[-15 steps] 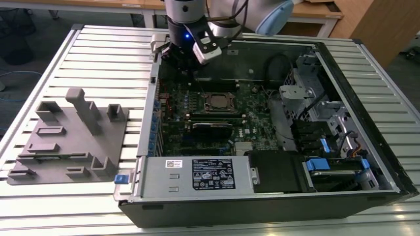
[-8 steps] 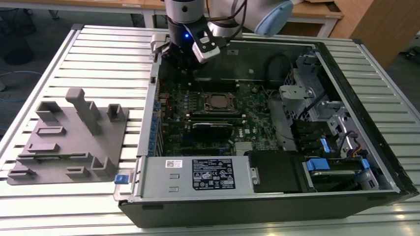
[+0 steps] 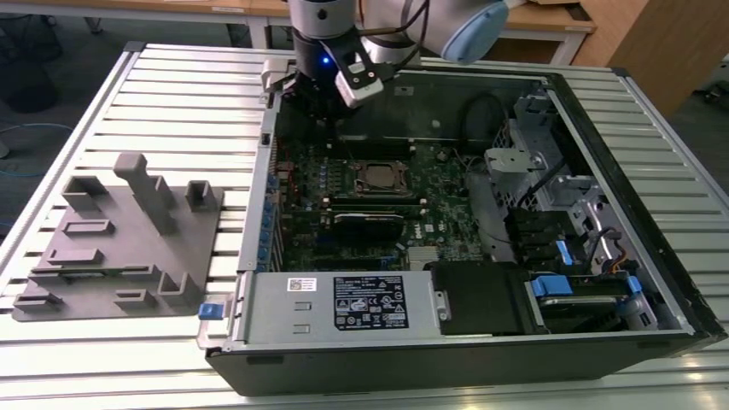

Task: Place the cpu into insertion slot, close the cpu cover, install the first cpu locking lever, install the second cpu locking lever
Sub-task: 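Install the first cpu locking lever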

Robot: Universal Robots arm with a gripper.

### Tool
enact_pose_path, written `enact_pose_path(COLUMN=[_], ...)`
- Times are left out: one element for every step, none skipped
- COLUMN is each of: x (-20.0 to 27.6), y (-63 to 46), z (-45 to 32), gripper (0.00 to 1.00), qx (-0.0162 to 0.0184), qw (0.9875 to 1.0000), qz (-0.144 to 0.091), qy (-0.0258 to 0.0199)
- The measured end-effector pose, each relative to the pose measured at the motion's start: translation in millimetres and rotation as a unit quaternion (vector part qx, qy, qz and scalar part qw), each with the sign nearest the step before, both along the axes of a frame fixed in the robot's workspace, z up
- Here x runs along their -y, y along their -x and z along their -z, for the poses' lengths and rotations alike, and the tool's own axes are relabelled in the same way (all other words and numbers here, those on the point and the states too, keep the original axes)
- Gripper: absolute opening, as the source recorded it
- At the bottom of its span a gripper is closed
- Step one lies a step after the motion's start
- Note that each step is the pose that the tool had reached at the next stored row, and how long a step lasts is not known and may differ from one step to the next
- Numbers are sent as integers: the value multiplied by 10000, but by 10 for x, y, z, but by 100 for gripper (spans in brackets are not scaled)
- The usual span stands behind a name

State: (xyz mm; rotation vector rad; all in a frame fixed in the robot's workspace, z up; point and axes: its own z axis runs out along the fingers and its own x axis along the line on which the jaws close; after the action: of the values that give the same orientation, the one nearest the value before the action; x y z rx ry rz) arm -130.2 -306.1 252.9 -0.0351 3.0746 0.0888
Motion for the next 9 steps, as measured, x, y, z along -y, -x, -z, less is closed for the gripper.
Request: enact_pose_path(x=[0, 0, 0, 0, 0, 0, 1, 0, 0], y=[-15, -34, -58, -81, -106, -132, -162, -191, -223], z=[0, 0, 1, 1, 1, 1, 1, 1, 0], gripper=[11, 11, 11, 11, 11, 11, 11, 11, 11], qx=[0, 0, 0, 0, 0, -1, -1, 0, -1], qw=[10000, 10000, 10000, 10000, 10000, 10000, 10000, 10000, 10000], qz=[1, 1, 2, 3, 4, 4, 4, 4, 5], qy=[0, 0, 0, 0, 0, 1, 1, 0, 1])
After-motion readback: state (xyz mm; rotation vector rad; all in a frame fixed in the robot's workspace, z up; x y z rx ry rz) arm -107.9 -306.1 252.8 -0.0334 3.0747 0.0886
